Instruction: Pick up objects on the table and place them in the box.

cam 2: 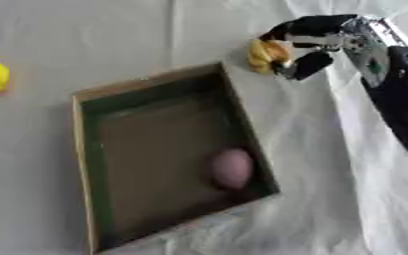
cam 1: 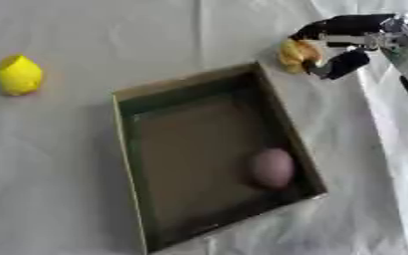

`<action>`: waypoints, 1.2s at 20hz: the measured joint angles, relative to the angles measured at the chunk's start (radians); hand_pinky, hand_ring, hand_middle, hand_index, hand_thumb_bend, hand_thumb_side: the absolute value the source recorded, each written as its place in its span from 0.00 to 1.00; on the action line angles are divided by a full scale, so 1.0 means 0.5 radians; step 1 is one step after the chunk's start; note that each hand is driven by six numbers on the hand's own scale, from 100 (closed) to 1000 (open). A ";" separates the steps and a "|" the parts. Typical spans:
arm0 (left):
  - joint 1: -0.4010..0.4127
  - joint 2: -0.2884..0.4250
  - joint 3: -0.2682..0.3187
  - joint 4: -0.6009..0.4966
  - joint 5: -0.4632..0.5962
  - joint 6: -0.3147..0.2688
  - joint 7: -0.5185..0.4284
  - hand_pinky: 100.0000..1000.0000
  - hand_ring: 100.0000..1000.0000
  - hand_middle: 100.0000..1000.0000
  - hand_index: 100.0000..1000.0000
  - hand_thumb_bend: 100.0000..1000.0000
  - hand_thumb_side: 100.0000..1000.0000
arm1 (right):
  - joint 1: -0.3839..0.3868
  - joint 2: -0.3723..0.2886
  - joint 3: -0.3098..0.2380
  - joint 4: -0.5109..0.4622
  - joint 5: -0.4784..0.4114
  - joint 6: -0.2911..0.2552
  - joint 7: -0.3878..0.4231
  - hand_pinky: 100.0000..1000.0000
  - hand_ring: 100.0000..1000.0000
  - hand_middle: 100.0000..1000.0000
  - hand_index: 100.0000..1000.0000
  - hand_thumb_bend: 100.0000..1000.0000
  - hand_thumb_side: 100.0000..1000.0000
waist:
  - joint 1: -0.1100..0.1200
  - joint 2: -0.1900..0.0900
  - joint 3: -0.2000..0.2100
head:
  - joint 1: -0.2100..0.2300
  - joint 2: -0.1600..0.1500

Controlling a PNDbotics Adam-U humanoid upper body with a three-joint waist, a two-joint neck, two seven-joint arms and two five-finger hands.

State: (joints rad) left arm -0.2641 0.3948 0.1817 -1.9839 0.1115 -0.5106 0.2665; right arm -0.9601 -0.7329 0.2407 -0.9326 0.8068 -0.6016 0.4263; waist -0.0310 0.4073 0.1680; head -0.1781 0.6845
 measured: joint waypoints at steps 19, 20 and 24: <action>0.018 0.000 -0.002 0.000 0.037 0.020 -0.020 0.89 0.76 0.75 0.83 0.00 0.56 | 0.039 -0.008 0.031 -0.173 -0.535 0.208 -0.335 0.76 0.57 0.18 0.39 0.00 0.13 | 0.001 -0.043 -0.003 | -0.005 0.001; 0.018 0.000 -0.004 0.000 0.040 0.021 -0.021 0.89 0.76 0.75 0.83 0.00 0.56 | 0.040 -0.020 0.032 -0.208 -0.583 0.223 -0.331 0.76 0.56 0.17 0.39 0.00 0.13 | 0.001 -0.046 -0.005 | -0.006 0.001; 0.020 0.000 -0.007 0.000 0.043 0.021 -0.022 0.89 0.76 0.75 0.83 0.00 0.56 | 0.078 -0.080 0.031 -0.422 -0.781 0.295 -0.322 0.75 0.54 0.13 0.36 0.00 0.12 | 0.001 -0.057 -0.007 | -0.006 0.001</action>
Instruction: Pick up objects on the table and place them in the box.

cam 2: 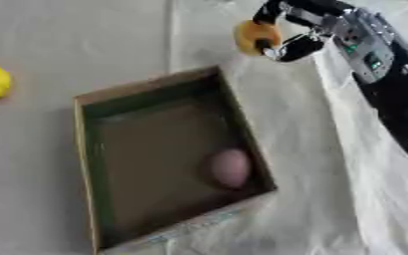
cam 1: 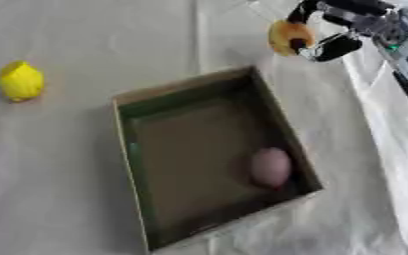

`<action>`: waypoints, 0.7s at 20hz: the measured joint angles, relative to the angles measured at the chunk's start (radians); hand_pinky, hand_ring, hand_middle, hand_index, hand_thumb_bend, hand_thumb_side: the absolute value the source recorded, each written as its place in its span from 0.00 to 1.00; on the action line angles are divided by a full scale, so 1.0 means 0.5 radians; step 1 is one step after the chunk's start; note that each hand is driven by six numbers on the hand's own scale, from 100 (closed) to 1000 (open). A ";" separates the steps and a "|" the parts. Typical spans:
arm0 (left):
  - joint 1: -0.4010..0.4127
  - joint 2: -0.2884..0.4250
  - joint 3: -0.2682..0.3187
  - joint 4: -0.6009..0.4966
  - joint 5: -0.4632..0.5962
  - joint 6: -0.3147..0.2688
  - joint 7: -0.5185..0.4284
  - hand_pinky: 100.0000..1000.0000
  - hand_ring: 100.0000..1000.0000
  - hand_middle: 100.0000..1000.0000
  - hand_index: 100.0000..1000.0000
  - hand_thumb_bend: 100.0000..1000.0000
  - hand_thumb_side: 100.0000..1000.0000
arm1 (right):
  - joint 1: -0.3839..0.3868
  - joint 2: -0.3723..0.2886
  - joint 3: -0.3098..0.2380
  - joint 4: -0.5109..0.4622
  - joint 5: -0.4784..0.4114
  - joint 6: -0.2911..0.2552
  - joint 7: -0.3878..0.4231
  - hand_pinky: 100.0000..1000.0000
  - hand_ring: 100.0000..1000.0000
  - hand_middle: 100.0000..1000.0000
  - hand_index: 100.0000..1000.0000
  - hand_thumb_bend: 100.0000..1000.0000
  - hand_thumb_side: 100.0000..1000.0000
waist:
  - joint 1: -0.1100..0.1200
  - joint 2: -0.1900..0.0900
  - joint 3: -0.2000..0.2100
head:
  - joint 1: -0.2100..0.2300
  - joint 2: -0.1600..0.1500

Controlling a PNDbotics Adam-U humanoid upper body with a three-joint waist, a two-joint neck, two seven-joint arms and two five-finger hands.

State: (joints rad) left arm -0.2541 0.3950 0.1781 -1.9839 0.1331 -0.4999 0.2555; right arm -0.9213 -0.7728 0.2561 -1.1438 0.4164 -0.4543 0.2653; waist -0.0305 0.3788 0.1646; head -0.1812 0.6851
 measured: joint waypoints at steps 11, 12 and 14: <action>0.015 0.012 0.004 0.000 -0.001 -0.012 0.013 0.88 0.76 0.75 0.84 0.00 0.55 | 0.136 -0.176 -0.005 -1.058 -0.589 0.214 0.114 0.73 0.52 0.12 0.35 0.00 0.11 | 0.010 -0.019 -0.009 | -0.002 0.017; 0.015 0.021 0.011 0.000 -0.002 -0.018 0.020 0.88 0.76 0.75 0.84 0.00 0.55 | 0.139 -0.168 0.014 -1.160 -0.607 0.220 0.138 0.73 0.52 0.13 0.35 0.00 0.11 | 0.013 -0.022 -0.009 | -0.005 0.017; 0.017 0.033 0.025 0.000 -0.005 -0.031 0.042 0.88 0.76 0.74 0.84 0.00 0.55 | 0.141 -0.127 0.055 -1.352 -0.616 0.228 0.185 0.72 0.51 0.14 0.35 0.00 0.11 | 0.024 -0.024 -0.008 | -0.010 0.018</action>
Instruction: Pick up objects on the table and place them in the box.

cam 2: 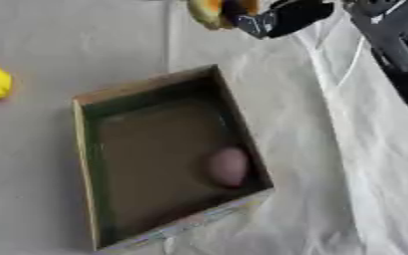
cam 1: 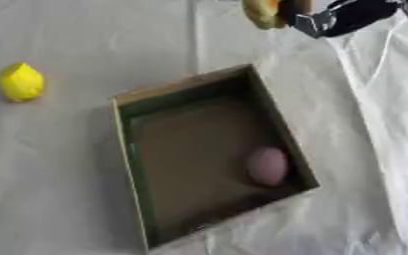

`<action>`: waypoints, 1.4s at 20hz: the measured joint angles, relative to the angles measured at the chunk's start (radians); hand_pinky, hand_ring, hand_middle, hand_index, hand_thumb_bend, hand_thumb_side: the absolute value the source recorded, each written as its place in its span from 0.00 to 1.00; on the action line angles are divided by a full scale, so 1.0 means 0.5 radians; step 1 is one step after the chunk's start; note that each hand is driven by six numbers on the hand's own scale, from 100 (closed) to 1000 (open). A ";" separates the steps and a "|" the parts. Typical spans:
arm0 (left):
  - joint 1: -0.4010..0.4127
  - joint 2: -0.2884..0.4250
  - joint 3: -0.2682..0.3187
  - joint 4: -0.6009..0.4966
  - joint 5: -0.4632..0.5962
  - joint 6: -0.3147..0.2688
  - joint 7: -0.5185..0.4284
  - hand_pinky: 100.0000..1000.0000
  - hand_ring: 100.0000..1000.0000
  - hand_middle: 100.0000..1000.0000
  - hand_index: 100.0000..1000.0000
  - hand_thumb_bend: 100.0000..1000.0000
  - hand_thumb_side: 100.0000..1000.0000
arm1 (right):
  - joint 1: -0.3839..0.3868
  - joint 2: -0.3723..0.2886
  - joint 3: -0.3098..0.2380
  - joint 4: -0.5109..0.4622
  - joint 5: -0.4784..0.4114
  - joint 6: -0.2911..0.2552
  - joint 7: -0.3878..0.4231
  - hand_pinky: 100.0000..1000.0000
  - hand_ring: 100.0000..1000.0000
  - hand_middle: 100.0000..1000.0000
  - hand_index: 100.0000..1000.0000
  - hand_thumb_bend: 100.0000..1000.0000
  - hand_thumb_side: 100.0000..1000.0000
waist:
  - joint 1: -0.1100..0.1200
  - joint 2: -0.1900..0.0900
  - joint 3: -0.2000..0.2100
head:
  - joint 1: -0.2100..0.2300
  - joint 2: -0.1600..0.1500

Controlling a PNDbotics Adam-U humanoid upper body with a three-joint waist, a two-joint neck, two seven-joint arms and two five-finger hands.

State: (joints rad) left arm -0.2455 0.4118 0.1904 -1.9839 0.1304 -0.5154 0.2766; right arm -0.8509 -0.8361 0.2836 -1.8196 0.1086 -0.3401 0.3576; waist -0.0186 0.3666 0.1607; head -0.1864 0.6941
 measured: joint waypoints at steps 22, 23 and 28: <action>0.037 0.023 0.008 0.000 -0.049 -0.019 0.036 0.88 0.76 0.75 0.83 0.00 0.55 | 0.202 0.436 0.365 0.028 0.796 -0.334 0.330 0.94 0.96 0.81 0.96 0.00 0.15 | 0.006 -0.010 0.013 | 0.000 0.018; 0.038 0.023 0.008 0.000 -0.049 -0.019 0.036 0.88 0.76 0.75 0.83 0.00 0.55 | 0.210 0.437 0.370 0.033 0.825 -0.371 0.357 0.96 0.98 0.81 0.96 0.00 0.14 | 0.006 -0.010 0.013 | 0.000 0.018; 0.049 0.022 0.008 0.000 -0.049 -0.017 0.034 0.88 0.76 0.75 0.83 0.00 0.55 | 0.223 0.438 0.366 -0.001 0.865 -0.506 0.419 1.00 1.00 0.83 1.00 0.00 0.08 | 0.006 -0.010 0.012 | 0.000 0.018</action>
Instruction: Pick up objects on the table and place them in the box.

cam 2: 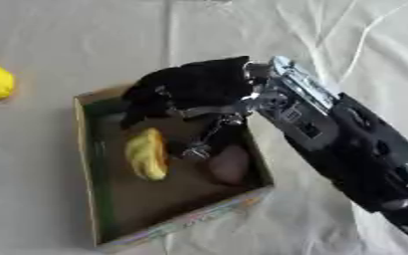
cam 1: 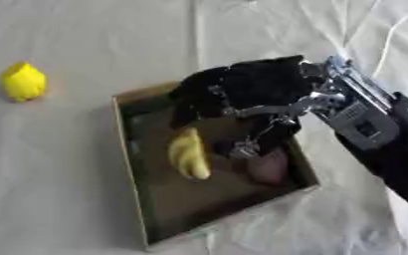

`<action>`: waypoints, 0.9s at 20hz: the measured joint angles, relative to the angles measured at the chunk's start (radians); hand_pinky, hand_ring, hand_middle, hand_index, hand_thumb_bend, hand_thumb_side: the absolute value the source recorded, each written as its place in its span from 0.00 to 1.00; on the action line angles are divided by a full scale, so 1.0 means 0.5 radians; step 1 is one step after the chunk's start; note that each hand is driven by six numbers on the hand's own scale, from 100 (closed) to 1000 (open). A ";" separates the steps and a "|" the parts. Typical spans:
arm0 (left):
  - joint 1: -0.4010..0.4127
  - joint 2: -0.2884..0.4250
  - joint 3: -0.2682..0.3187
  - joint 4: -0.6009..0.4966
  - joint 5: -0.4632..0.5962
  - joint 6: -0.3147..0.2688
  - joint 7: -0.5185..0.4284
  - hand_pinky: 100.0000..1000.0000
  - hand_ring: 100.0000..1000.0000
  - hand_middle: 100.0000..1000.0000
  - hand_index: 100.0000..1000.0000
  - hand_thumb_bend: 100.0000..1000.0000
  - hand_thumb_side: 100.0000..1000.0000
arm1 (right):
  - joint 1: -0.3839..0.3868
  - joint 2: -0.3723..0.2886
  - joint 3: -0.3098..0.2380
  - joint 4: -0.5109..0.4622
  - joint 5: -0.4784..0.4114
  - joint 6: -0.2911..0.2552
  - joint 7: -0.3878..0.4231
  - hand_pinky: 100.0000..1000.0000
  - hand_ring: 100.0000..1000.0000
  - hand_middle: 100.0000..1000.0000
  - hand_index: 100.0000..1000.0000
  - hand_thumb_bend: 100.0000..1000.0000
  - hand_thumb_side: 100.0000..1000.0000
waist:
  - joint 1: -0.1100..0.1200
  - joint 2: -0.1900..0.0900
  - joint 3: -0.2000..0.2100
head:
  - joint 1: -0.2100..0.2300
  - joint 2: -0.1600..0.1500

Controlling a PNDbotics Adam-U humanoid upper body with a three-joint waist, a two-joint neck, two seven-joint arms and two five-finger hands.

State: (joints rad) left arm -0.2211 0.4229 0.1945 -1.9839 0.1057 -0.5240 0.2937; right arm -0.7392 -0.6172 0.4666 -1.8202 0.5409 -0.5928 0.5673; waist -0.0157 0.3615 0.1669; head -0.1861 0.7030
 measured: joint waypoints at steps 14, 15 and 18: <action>0.023 0.004 0.000 0.000 -0.009 0.010 -0.003 0.88 0.76 0.75 0.83 0.00 0.54 | 0.145 -0.078 -0.330 -0.309 -0.446 0.258 -0.199 0.86 0.82 0.58 0.84 0.00 0.26 | 0.002 -0.010 -0.021 | 0.035 -0.001; 0.027 0.018 0.000 0.000 -0.018 0.010 -0.002 0.88 0.76 0.75 0.83 0.00 0.54 | 0.183 -0.098 -0.383 -0.314 -0.533 0.304 -0.264 0.86 0.82 0.57 0.85 0.00 0.35 | 0.003 -0.010 -0.025 | 0.044 -0.001; 0.051 0.104 0.000 0.000 -0.057 0.011 0.001 0.88 0.77 0.75 0.84 0.00 0.49 | 0.305 -0.184 -0.594 -0.316 -0.808 0.401 -0.482 0.87 0.83 0.58 0.85 0.00 0.31 | 0.010 -0.010 -0.040 | 0.086 -0.002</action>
State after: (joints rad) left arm -0.1957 0.4749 0.1947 -1.9839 0.0771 -0.5183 0.2942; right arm -0.5866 -0.7092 0.1695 -1.9783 0.1368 -0.3925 0.3261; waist -0.0108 0.3566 0.1469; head -0.1432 0.7018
